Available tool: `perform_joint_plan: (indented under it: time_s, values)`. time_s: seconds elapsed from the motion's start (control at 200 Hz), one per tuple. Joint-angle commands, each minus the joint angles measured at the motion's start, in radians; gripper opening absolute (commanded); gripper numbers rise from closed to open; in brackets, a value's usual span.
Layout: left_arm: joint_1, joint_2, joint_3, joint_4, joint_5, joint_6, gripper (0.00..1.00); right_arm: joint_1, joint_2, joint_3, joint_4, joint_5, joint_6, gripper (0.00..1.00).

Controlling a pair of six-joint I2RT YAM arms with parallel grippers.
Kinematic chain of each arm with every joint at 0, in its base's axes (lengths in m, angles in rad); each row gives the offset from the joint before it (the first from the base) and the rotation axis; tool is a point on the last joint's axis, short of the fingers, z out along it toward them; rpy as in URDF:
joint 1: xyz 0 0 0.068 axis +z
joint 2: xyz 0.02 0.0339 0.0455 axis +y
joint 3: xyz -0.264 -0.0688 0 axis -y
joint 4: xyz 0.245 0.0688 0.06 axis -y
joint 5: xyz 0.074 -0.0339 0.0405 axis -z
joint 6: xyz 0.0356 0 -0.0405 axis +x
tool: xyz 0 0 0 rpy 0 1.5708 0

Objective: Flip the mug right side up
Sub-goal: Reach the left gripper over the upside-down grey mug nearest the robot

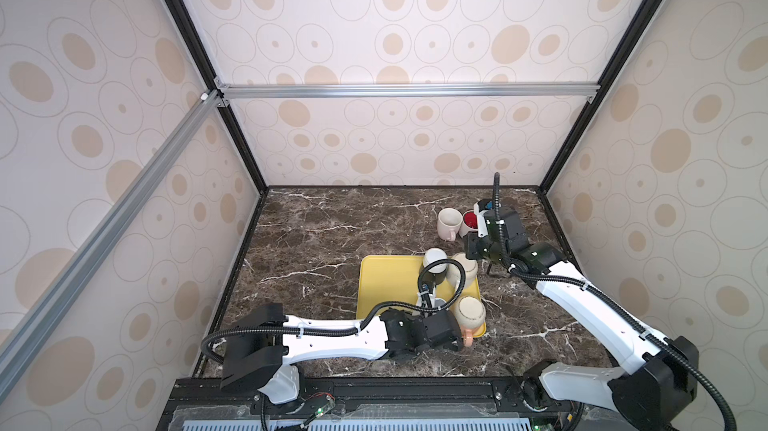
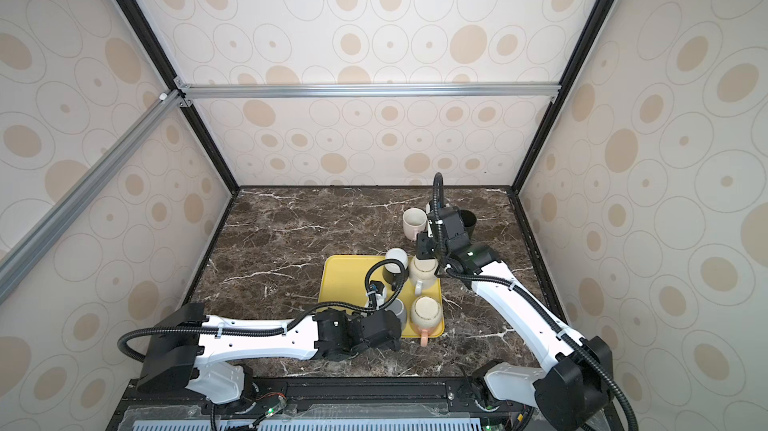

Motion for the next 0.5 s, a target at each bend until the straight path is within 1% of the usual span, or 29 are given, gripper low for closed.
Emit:
perform_joint_plan:
  time_s: [0.0,0.225,0.495]
  values:
    - [-0.006,0.039,0.055,-0.008,-0.017,0.004,0.81,0.008,-0.024,-0.009,0.013,-0.015,0.008,0.26]
    - [0.003,0.084,0.065,-0.009,0.007,0.01,0.81,0.007,-0.038,-0.014,0.018,-0.018,0.007,0.26]
    - [0.015,0.09,0.044,-0.007,0.023,-0.005,0.82,0.007,-0.044,-0.021,0.024,-0.023,0.008,0.26]
